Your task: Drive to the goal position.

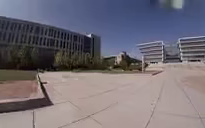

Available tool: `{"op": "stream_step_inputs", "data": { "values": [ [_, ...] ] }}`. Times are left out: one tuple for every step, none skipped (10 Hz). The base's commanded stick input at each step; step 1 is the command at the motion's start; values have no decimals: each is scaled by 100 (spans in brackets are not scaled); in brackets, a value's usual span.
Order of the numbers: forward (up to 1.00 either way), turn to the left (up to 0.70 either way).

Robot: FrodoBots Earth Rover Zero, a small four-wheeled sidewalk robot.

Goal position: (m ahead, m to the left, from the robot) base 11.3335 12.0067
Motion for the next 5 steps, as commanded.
{"op": "stream_step_inputs", "data": {
  "values": [
    [70, 3],
    [70, 3],
    [70, 3],
    [70, 3],
    [70, 3]
  ]
}}
